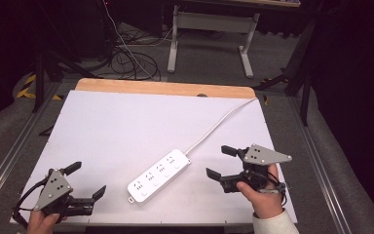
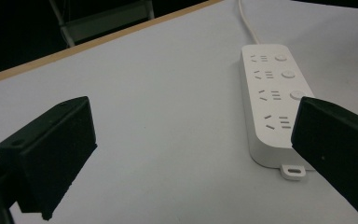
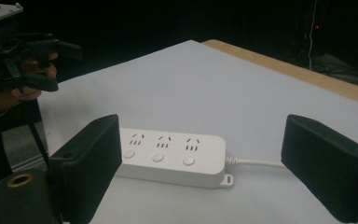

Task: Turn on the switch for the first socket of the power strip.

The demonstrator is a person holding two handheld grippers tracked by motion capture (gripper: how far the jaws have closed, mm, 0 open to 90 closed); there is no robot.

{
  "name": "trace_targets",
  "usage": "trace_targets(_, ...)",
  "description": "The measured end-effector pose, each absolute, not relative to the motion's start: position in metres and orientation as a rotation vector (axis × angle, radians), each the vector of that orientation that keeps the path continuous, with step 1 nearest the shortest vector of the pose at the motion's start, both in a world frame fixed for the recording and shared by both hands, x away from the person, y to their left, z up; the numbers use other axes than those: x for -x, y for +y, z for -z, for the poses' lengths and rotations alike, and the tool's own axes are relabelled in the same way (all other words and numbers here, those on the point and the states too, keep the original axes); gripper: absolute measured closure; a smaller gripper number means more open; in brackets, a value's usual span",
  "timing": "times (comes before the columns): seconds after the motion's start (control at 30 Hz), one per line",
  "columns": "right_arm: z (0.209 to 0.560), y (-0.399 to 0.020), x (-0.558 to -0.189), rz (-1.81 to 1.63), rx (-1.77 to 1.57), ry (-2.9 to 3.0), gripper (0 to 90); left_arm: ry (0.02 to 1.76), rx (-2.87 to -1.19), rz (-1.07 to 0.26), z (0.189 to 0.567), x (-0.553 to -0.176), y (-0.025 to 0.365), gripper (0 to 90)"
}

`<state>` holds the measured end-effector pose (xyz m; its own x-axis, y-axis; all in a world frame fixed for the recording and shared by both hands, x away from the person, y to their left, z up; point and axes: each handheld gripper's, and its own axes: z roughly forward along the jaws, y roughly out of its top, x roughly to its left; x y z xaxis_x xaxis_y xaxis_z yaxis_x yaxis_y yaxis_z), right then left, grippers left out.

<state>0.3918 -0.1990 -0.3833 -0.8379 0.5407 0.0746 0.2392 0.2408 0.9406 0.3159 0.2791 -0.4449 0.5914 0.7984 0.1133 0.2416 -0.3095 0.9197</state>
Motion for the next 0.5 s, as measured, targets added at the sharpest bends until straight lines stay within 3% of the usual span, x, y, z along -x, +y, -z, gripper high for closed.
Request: trace_targets(0.5, 0.426, -0.219, -0.385, -1.512, -0.741, 2.314, 10.6, 0.839, -1.843, -0.712, 0.445, -0.315, 0.28, 0.4)
